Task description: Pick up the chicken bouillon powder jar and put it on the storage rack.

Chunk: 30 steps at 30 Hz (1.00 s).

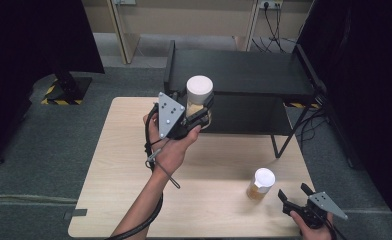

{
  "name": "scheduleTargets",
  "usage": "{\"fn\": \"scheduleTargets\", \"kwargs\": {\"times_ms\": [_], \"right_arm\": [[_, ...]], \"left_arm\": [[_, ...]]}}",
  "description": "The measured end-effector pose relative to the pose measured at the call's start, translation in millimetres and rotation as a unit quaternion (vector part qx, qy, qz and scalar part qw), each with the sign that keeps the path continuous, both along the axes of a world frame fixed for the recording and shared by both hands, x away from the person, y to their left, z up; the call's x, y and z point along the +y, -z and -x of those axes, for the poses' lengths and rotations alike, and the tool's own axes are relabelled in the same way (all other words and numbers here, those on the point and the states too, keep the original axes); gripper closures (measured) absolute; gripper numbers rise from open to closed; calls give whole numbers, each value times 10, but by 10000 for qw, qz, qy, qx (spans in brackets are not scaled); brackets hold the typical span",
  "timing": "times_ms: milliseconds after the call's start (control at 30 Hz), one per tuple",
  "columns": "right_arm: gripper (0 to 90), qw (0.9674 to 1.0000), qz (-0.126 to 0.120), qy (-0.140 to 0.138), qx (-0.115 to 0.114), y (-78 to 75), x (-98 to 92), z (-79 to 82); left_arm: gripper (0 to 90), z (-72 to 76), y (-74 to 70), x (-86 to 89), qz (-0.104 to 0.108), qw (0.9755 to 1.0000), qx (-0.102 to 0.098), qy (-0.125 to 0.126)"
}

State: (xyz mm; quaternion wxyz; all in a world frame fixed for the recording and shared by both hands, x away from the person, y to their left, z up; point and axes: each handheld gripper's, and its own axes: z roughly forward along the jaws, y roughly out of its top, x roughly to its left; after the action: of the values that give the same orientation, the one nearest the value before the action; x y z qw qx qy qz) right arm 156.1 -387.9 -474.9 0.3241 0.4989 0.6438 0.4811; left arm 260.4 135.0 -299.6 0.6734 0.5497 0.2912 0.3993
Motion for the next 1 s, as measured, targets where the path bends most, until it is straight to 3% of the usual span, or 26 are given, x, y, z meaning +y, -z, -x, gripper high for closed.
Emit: {"fn": "scheduleTargets", "kwargs": {"times_ms": [533,633,1000], "right_arm": [[84,10000,-13,-2,-16,6,-3,4],[84,10000,-16,-6,-8,4,-5,1],[84,10000,-15,-12,-12,5,-8,2]], "left_arm": [[340,-64,-258,-7,122,9999,-56,-70],[340,-59,-317,-27,38,9998,-148,-101],[340,-133,-511,-65,55,9997,-184,-169]]}}
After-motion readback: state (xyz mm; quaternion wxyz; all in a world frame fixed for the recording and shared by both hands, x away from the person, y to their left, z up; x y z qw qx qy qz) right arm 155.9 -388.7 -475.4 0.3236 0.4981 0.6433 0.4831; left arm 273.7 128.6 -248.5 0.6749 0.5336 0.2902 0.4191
